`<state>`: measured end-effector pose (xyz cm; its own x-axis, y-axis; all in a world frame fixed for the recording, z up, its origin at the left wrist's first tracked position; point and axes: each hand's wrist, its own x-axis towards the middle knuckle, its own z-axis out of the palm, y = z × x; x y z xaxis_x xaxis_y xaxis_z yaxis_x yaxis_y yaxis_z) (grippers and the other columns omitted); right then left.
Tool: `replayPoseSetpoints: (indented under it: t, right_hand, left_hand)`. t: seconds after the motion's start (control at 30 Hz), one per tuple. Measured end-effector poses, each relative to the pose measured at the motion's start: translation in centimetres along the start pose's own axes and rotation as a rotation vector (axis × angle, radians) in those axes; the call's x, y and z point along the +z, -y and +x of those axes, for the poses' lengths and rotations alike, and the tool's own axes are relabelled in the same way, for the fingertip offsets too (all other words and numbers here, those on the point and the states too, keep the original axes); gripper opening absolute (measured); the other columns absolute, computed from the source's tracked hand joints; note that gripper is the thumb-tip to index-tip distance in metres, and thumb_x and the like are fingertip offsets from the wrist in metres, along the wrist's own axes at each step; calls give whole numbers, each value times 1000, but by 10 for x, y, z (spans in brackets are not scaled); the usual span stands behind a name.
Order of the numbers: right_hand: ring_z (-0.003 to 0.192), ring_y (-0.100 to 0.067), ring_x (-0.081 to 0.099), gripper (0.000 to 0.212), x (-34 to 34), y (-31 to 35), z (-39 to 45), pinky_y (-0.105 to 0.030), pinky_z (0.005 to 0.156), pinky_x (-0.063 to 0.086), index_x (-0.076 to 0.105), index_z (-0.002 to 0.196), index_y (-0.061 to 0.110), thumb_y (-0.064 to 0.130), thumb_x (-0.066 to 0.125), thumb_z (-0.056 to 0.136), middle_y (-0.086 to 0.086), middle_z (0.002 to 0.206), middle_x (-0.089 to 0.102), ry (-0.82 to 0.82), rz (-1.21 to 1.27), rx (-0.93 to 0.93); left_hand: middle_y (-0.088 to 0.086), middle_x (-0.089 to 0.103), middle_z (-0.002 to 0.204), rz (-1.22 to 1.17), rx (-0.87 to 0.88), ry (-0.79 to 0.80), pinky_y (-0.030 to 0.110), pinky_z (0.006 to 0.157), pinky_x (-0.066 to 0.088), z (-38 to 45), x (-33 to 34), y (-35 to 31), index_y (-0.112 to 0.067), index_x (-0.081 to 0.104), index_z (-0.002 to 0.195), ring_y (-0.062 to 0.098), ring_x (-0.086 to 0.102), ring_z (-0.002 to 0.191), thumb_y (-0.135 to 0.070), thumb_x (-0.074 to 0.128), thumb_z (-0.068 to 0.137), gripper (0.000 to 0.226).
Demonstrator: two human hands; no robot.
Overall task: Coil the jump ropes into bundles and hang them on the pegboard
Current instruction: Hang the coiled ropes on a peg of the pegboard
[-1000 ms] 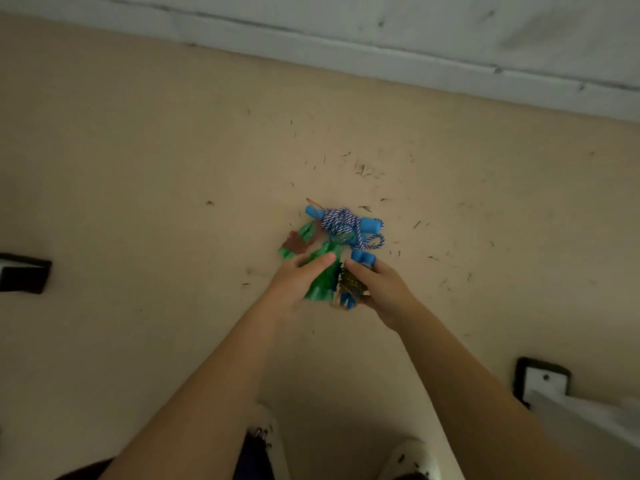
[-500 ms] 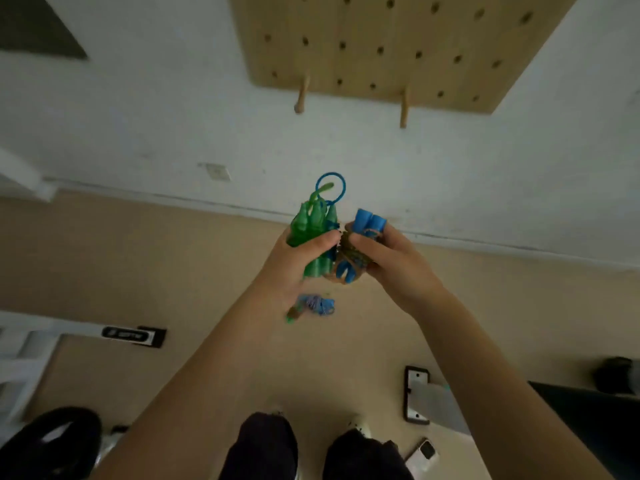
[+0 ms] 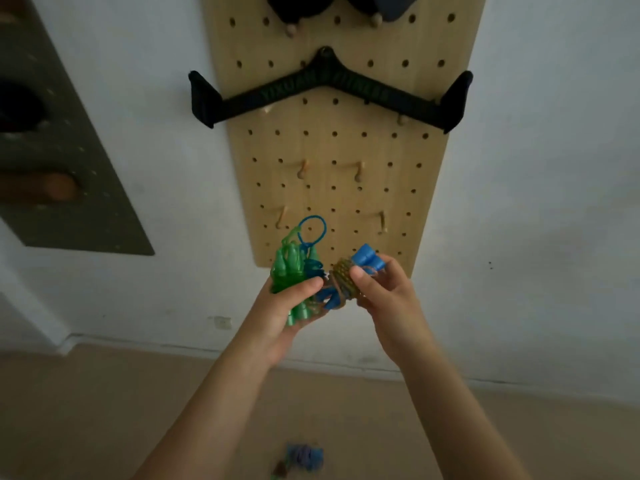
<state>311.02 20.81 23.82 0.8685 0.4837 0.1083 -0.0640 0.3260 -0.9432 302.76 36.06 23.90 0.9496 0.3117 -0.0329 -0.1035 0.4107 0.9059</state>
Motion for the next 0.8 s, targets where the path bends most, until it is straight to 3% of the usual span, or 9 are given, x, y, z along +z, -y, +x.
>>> replayPoseSetpoints:
  t: [0.07,0.13,0.3,0.43,0.53,0.67,0.8]
  right_hand:
    - [77,-20,53,42,-8,0,-2,-27,60,41,56,106,12,32,77,75,-5,88,62,-32,9,15]
    - [74,-20,58,46,-18,0,-2,-26,55,45,53,110,9,25,80,76,-10,92,64,-65,120,55]
    - [87,-29,70,47,-27,0,3,-38,72,58,55,115,6,16,75,73,-18,105,69,-51,334,115]
    - [94,-27,70,30,-15,-14,14,-37,80,57,61,116,8,7,68,87,-16,110,70,64,159,141]
    - [93,-26,68,33,-5,-24,27,-38,82,53,60,114,12,11,74,84,-13,105,72,40,-19,136]
    - [106,-26,66,34,12,-44,55,-45,95,52,58,114,14,8,72,83,-12,112,69,73,-246,146]
    - [104,-21,65,38,54,-70,100,-41,90,54,57,112,24,35,63,76,-3,110,66,114,-283,190]
  left_hand:
    - [8,73,108,-58,22,-49,36,75,59,-2,6,0,-15,63,120,22,72,95,-19,74,73,49]
    - [7,72,104,-115,45,-95,36,74,59,-2,8,1,-13,64,119,20,71,91,-19,74,73,47]
    - [10,70,100,-175,20,-119,39,79,60,0,8,11,-9,66,115,23,70,91,-20,79,69,49]
    - [14,70,121,-172,-23,-94,42,87,58,12,6,19,-9,62,127,29,67,112,-21,75,76,53]
    - [15,67,128,-155,-17,-99,51,98,53,28,-8,19,-9,59,133,31,63,120,-22,73,80,57]
    - [13,70,121,-182,-33,-122,46,89,57,52,-44,19,-13,66,123,29,67,112,-24,74,79,47]
    - [10,70,113,-204,-39,-118,46,88,58,91,-87,16,-17,71,111,26,67,107,-25,75,78,34]
